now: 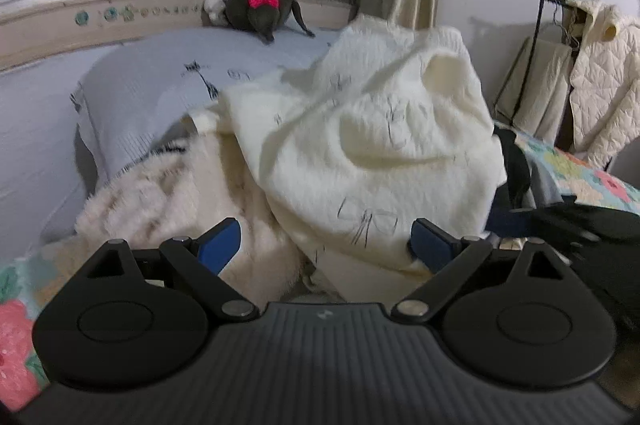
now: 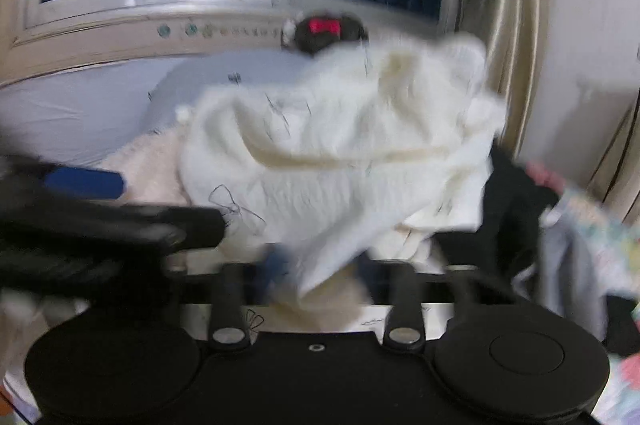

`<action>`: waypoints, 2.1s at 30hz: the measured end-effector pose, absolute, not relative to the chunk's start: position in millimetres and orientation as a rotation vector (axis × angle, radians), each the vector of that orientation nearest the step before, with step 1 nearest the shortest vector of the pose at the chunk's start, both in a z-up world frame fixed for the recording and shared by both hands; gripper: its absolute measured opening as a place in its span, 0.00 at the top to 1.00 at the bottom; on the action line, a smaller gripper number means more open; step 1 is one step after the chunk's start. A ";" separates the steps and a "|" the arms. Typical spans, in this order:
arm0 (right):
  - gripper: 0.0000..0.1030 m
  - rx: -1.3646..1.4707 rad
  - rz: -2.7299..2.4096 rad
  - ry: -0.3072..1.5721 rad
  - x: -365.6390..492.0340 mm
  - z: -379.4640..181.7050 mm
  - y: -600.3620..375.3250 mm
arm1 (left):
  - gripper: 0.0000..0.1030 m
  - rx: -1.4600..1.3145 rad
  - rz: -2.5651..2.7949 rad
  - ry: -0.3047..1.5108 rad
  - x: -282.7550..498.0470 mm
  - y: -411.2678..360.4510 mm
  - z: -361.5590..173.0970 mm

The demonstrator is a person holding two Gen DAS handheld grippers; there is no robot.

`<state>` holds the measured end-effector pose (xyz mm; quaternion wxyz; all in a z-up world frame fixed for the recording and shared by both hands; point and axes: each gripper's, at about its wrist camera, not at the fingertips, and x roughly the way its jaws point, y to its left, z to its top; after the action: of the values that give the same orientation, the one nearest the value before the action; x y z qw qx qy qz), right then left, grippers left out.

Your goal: Fold clothes

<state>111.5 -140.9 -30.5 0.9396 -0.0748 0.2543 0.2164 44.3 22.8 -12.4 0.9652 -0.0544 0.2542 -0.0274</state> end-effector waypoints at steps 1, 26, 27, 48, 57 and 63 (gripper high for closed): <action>0.85 -0.128 0.453 0.513 109.0 -30.1 -144.2 | 0.10 -0.126 -0.066 0.518 43.6 24.8 -13.0; 0.95 0.079 0.806 0.429 -34.5 15.7 -182.8 | 0.57 -0.681 -0.471 0.640 49.6 52.3 -35.8; 0.95 0.086 0.790 0.433 -34.1 16.3 -188.2 | 0.63 -0.654 -0.484 0.625 48.5 48.9 -32.6; 0.95 0.104 0.093 0.375 -139.1 65.1 -387.2 | 0.85 -0.224 -1.146 0.463 -13.7 -240.1 102.4; 0.96 0.212 -0.441 0.504 -199.3 7.0 -498.6 | 0.36 -0.215 -1.162 0.829 -16.2 -280.4 10.5; 0.96 0.177 -0.608 0.485 -217.8 9.4 -531.3 | 0.32 -0.226 -1.008 0.872 22.7 -255.4 -24.0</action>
<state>-217.8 -531.3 9.4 0.9216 0.0863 0.2359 -0.2958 22.7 -255.4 -24.0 0.7800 -0.1048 0.4037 -0.4664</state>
